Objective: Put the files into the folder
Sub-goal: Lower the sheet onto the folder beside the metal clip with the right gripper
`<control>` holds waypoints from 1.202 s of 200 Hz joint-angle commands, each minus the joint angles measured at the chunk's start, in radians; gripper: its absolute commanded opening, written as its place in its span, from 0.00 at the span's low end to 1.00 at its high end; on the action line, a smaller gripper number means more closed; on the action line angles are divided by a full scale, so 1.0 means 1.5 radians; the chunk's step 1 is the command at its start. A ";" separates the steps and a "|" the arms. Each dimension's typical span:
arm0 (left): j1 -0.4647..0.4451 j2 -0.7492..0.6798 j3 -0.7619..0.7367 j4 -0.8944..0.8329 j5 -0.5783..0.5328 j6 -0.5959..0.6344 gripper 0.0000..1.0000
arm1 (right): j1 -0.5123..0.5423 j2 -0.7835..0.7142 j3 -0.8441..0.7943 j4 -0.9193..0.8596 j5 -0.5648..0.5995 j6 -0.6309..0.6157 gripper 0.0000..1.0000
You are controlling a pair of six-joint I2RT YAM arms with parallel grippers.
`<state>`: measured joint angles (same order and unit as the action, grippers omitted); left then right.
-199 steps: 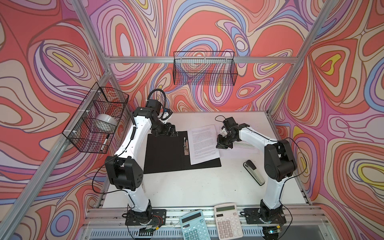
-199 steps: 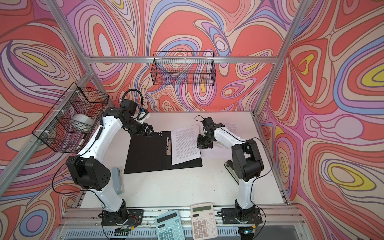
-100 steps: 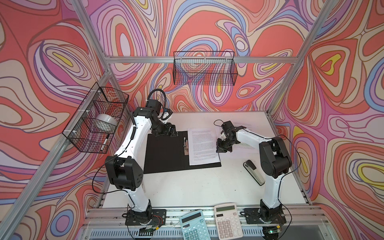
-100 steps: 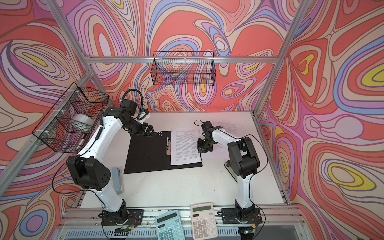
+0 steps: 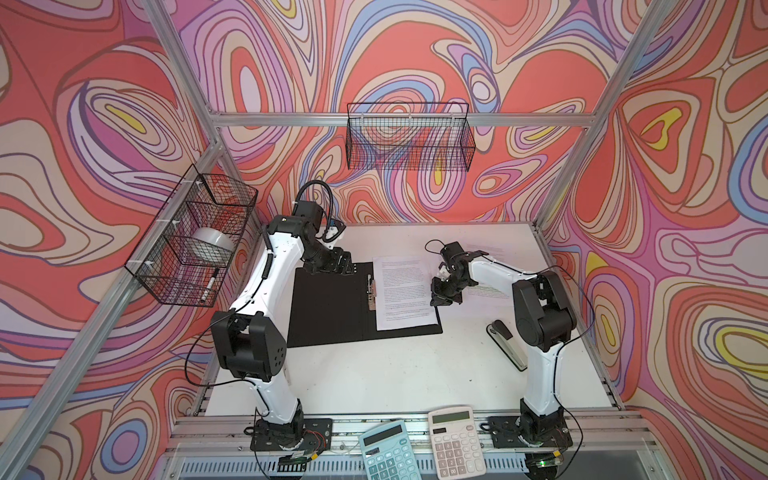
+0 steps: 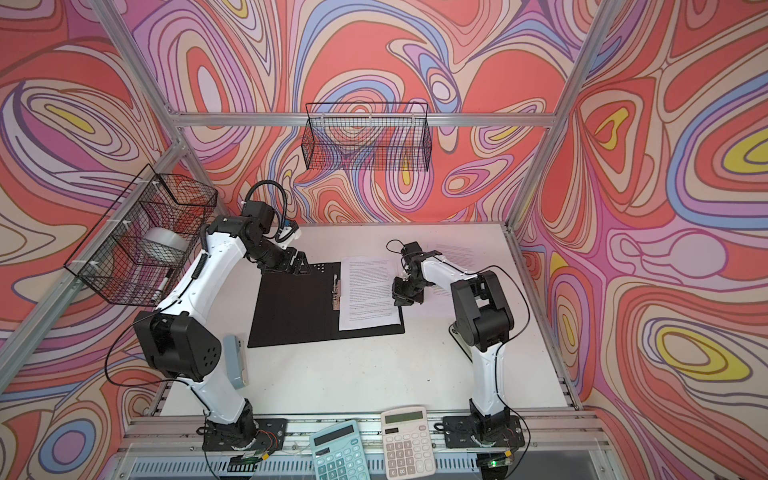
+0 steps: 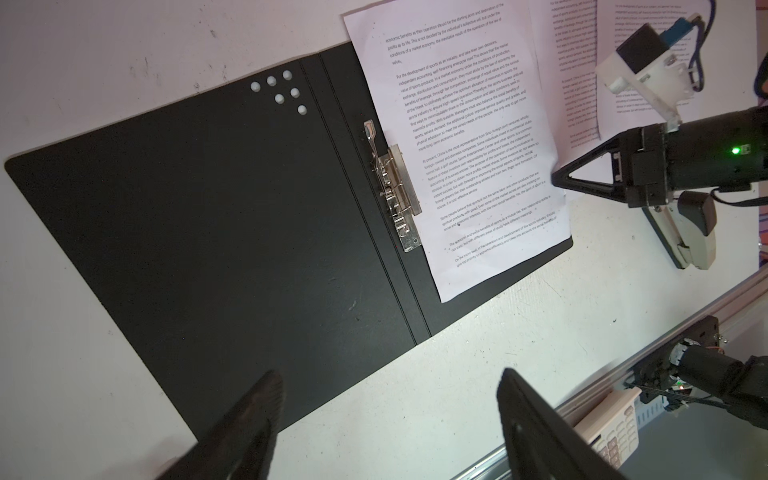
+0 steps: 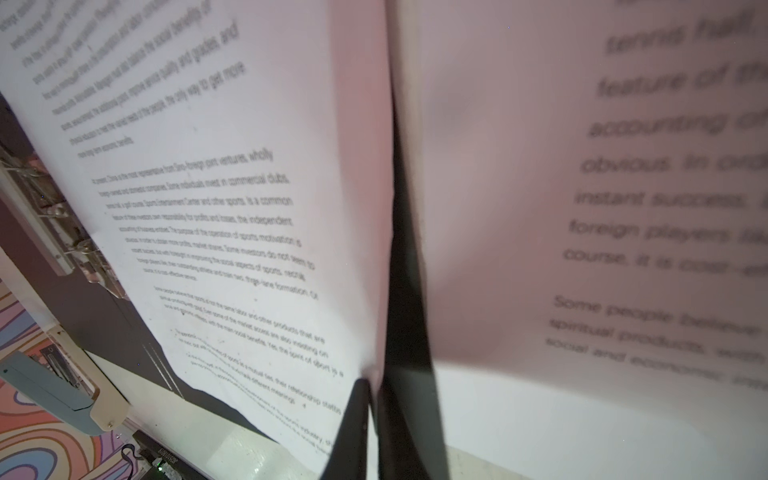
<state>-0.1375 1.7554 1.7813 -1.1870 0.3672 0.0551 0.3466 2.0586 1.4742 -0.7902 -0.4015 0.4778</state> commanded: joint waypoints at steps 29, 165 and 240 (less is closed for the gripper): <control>0.003 -0.018 -0.007 -0.008 0.010 -0.001 0.81 | 0.006 0.022 0.037 -0.045 0.030 -0.041 0.16; 0.002 -0.006 -0.004 -0.013 0.018 0.001 0.81 | 0.020 -0.061 -0.003 -0.003 0.005 -0.024 0.24; 0.003 -0.002 -0.002 -0.017 0.013 0.001 0.81 | 0.020 -0.049 -0.041 0.044 -0.016 -0.019 0.20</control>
<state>-0.1375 1.7554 1.7775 -1.1858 0.3820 0.0551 0.3702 1.9850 1.4345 -0.7654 -0.4084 0.4400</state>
